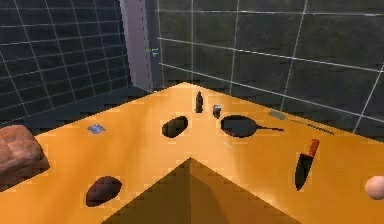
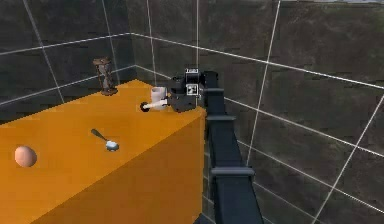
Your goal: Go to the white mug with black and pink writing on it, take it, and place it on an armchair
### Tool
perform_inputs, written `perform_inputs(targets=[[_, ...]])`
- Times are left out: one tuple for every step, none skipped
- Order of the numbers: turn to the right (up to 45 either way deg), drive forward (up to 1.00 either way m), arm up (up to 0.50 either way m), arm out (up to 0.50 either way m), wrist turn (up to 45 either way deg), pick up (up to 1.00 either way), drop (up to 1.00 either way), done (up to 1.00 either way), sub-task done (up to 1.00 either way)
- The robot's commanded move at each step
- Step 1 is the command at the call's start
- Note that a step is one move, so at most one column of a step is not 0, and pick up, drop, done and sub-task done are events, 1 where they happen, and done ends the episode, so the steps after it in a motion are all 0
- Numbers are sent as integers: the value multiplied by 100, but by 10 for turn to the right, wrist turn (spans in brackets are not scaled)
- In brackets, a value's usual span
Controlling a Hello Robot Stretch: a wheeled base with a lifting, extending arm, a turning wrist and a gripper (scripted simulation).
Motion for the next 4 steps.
perform_inputs(targets=[[0, 0, 6, 0, 0, 0, 0, 0, 0], [0, 0, 0, 0, -450, 0, 0, 0, 0], [0, 0, 0, 0, -450, 0, 0, 0, 0], [0, 0, 0, 0, -90, 0, 0, 0, 0]])
